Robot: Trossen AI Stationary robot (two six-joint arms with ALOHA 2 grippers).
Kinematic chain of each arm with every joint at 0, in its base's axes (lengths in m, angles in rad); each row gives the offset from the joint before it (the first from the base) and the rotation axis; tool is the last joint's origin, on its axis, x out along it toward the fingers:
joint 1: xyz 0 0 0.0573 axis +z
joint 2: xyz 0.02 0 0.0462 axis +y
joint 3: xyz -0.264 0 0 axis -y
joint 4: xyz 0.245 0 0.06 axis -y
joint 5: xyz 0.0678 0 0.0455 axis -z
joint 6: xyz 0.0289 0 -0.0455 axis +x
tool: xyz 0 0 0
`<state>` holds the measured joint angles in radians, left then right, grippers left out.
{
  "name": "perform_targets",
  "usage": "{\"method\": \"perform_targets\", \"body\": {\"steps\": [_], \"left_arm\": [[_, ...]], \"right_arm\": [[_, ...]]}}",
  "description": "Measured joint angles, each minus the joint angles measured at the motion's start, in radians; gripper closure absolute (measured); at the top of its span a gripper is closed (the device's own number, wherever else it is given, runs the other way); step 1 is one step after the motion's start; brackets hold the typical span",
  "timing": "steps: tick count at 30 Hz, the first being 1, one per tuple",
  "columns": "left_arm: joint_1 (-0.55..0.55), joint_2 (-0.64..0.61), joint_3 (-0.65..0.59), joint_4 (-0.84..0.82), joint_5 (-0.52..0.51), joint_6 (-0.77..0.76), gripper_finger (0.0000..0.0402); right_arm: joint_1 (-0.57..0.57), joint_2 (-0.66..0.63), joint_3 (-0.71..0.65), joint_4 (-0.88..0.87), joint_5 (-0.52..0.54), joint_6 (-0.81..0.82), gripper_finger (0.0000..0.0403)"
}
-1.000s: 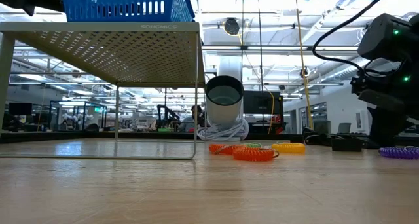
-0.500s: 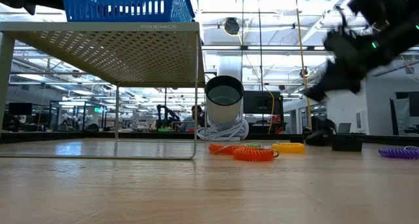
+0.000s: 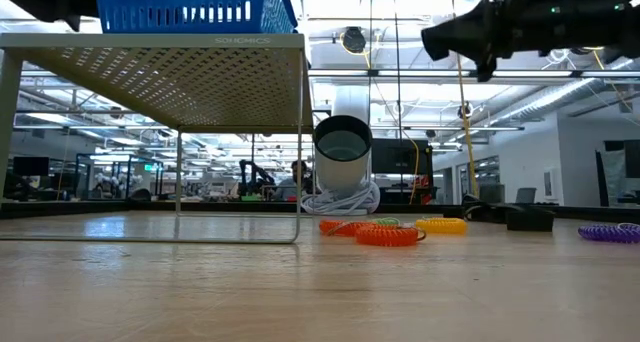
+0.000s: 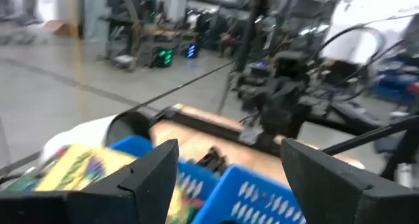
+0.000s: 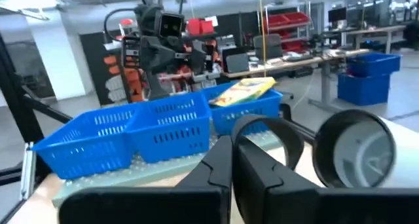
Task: Pick & Place Office Desk Supplies
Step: Put the black rubber band into the middle blue bin on the shelf
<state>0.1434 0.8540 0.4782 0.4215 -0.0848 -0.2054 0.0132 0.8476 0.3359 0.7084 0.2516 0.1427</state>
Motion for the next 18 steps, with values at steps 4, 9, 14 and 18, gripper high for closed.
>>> {"method": "perform_targets", "body": {"steps": [4, 9, 14, 18], "left_arm": [[-0.031, 0.068, 0.0, 0.139, 0.049, 0.037, 0.0128], [-0.063, 0.158, 0.001, 0.264, 0.054, 0.081, 0.0128], [-0.088, 0.263, 0.055, 0.286, 0.055, 0.088, 0.0128], [-0.121, 0.361, 0.136, 0.283, 0.066, 0.169, 0.0128]], "right_arm": [[0.0, 0.107, 0.0, 0.124, -0.021, -0.004, 0.0401], [0.0, 0.239, 0.0, 0.352, -0.027, -0.044, 0.0401], [0.0, 0.329, 0.038, 0.476, -0.098, -0.077, 0.0401], [0.0, 0.391, 0.12, 0.425, -0.154, -0.08, 0.0401]]}}
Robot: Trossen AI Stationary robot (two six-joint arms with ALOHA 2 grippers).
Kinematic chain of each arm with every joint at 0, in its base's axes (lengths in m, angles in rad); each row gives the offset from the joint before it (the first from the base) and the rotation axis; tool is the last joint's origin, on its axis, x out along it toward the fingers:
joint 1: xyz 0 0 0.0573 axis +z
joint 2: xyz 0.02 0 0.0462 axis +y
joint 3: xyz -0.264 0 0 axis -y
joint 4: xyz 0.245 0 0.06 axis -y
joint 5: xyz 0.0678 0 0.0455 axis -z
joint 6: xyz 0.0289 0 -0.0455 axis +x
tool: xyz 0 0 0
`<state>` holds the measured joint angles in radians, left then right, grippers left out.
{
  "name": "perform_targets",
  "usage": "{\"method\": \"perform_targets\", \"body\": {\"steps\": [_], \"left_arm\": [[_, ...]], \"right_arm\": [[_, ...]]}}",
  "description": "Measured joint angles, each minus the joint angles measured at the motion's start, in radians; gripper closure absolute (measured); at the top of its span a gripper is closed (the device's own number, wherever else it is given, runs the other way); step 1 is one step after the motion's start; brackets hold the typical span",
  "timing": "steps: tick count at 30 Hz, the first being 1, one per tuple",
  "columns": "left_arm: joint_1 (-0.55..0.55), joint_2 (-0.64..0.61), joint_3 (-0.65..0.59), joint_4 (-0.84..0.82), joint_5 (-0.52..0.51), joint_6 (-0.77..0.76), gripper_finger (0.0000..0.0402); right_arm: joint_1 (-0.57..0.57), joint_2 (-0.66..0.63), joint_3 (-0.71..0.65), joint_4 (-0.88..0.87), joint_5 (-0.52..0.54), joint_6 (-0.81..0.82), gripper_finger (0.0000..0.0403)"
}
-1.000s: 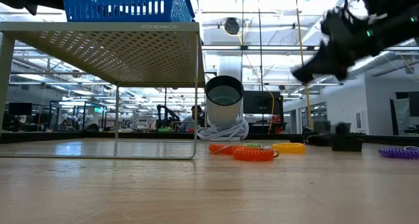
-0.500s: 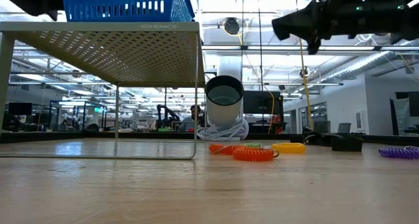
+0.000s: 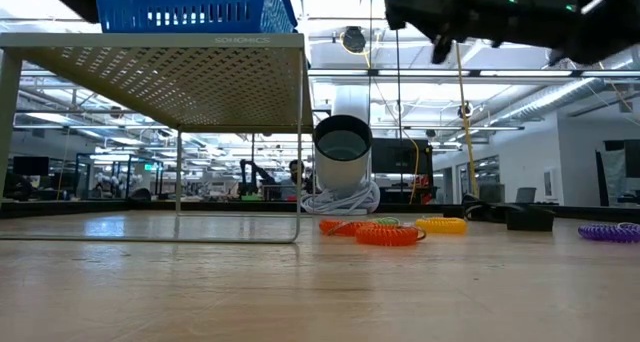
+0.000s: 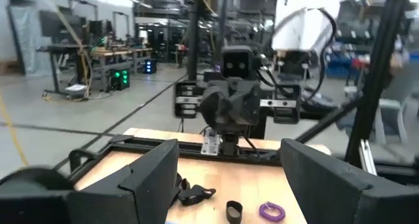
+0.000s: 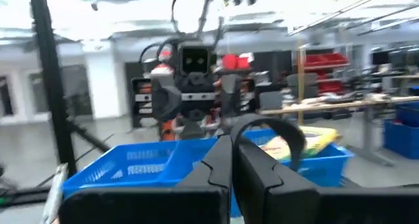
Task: Pick & Place Office Desk Supplies
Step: Put the black rubber band into the middle blue bin on the shelf
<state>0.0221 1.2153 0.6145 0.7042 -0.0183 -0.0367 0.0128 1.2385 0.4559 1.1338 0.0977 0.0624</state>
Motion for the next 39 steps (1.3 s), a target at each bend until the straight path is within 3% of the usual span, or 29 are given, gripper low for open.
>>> {"method": "perform_targets", "body": {"steps": [8, 14, 29, 32, 39], "left_arm": [[-0.031, 0.185, 0.16, -0.021, 0.002, 0.113, 0.0128], [-0.032, 0.272, 0.226, -0.023, 0.002, 0.113, 0.0128], [-0.032, 0.306, 0.255, -0.012, 0.005, 0.143, 0.013], [-0.033, 0.306, 0.255, -0.018, 0.012, 0.166, 0.0153], [-0.033, 0.306, 0.255, -0.017, 0.043, 0.184, 0.0261]], "right_arm": [[0.0, 0.113, 0.145, -0.038, -0.108, -0.031, 0.0401], [0.0, 0.159, 0.212, -0.04, -0.18, -0.047, 0.0401], [0.0, 0.251, 0.271, -0.04, -0.195, -0.04, 0.0401], [-0.001, 0.251, 0.271, -0.042, -0.225, -0.024, 0.0401], [-0.002, 0.251, 0.271, -0.034, -0.249, 0.006, 0.0401]]}}
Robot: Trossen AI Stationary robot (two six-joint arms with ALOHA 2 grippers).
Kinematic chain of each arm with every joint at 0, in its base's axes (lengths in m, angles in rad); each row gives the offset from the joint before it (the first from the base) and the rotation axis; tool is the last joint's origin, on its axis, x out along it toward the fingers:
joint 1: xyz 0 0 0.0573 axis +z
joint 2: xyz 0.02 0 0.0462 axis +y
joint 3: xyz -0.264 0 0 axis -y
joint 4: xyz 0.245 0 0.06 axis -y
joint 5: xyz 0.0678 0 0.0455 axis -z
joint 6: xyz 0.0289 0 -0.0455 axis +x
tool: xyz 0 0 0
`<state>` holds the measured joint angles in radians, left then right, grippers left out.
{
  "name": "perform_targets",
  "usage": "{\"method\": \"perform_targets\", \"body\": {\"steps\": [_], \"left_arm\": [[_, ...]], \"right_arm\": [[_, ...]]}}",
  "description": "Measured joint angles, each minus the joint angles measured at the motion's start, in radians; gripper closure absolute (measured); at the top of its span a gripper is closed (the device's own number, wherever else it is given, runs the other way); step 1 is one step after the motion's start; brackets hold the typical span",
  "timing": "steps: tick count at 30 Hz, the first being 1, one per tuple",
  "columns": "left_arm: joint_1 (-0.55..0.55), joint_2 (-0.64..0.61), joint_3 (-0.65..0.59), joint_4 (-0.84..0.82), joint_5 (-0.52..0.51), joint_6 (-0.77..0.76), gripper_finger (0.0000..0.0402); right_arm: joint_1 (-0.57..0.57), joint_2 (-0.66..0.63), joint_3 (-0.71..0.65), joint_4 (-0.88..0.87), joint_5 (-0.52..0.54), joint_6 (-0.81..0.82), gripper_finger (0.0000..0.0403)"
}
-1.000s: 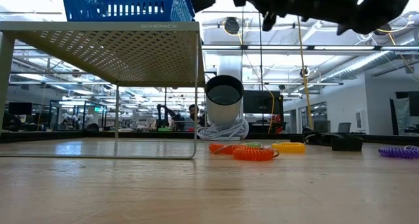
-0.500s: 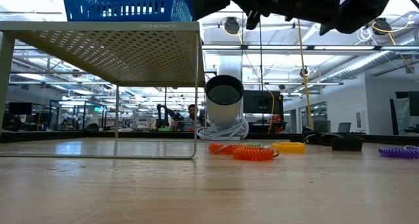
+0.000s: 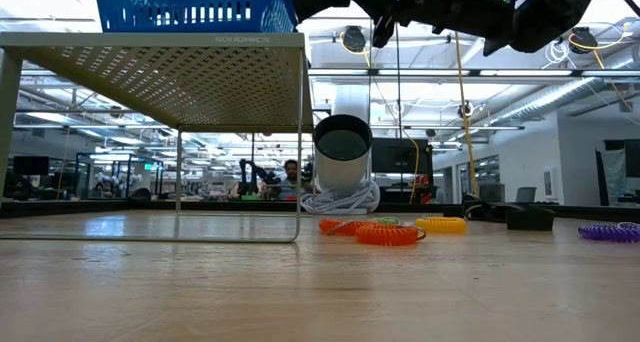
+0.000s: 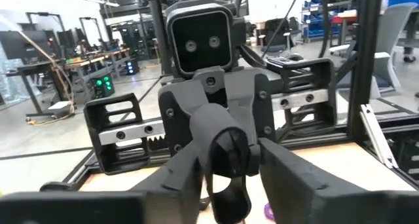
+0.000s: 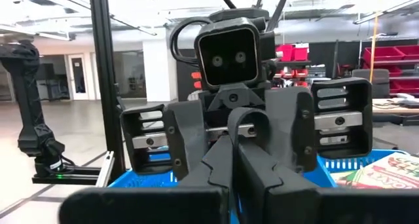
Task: Pick & Place Office Desk Supplies
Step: Put the black rubber band into the middle blue bin on the shelf
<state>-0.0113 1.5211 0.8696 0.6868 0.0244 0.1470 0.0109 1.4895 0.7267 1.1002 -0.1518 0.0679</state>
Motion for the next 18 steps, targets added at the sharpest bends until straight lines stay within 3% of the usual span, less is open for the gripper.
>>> {"method": "perform_targets", "body": {"steps": [5, 12, 18], "left_arm": [[0.001, -0.002, 0.0, 0.0, 0.012, 0.001, 0.0298], [0.0, -0.002, 0.0, 0.0, 0.025, 0.014, 0.0256], [0.0, -0.002, 0.0, 0.002, 0.034, 0.011, 0.0249]], "right_arm": [[0.0, -0.001, -0.001, 0.006, -0.006, -0.002, 0.0402], [0.001, -0.008, -0.001, 0.004, -0.037, 0.025, 0.0401], [0.001, -0.008, -0.001, 0.028, -0.076, 0.055, 0.0401]]}}
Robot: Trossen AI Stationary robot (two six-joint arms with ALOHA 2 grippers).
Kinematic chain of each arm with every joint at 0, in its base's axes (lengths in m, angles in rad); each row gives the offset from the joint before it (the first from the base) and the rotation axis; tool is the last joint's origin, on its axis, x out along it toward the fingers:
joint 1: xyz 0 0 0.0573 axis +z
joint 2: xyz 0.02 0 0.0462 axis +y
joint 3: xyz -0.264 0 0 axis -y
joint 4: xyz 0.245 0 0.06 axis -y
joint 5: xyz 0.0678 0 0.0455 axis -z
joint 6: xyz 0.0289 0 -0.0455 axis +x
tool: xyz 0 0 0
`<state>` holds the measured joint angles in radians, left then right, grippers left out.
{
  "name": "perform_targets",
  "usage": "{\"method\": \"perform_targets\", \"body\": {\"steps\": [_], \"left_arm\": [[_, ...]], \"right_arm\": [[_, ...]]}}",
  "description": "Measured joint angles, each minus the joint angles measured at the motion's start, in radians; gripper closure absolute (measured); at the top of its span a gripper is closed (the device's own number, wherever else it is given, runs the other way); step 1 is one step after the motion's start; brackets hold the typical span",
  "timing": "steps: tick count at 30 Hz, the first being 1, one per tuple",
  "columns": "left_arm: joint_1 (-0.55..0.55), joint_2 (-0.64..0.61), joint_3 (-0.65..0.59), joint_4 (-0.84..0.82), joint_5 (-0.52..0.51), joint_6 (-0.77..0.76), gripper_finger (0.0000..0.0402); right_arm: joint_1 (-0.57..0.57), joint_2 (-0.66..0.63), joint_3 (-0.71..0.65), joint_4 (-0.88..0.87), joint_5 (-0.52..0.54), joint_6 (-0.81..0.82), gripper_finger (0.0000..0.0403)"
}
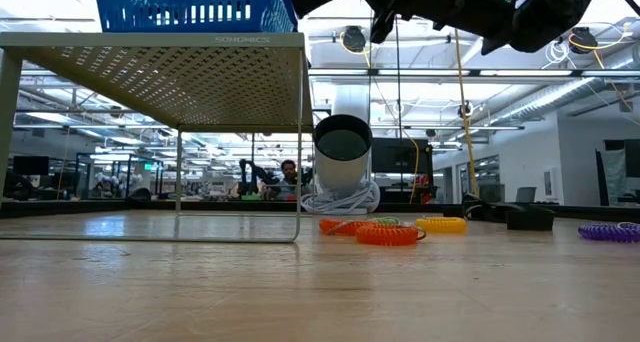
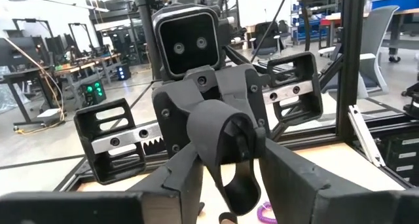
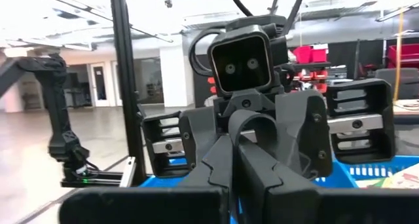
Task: Pick & Place Office Desk Supplies
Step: Put the black rubber band into the middle blue bin on the shelf
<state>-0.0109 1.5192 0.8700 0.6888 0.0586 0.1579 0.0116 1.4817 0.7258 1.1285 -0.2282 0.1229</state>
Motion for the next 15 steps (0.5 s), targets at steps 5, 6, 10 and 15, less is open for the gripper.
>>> {"method": "perform_targets", "body": {"steps": [5, 6, 10, 15], "left_arm": [[0.0, 0.0, 0.0, -0.001, 0.004, 0.002, 0.0248], [0.0, 0.0, 0.0, -0.002, 0.004, 0.004, 0.0248], [0.0, 0.0, 0.0, -0.008, -0.004, 0.005, 0.0248], [0.009, 0.002, -0.001, -0.015, -0.052, 0.005, 0.0248]], "right_arm": [[0.0, 0.0, 0.0, 0.005, -0.009, 0.015, 0.0401], [0.0, 0.0, 0.0, 0.005, -0.009, 0.015, 0.0401], [0.001, -0.001, 0.0, 0.021, -0.017, 0.011, 0.0401], [0.006, -0.004, 0.001, 0.064, -0.083, 0.016, 0.0401]]}}
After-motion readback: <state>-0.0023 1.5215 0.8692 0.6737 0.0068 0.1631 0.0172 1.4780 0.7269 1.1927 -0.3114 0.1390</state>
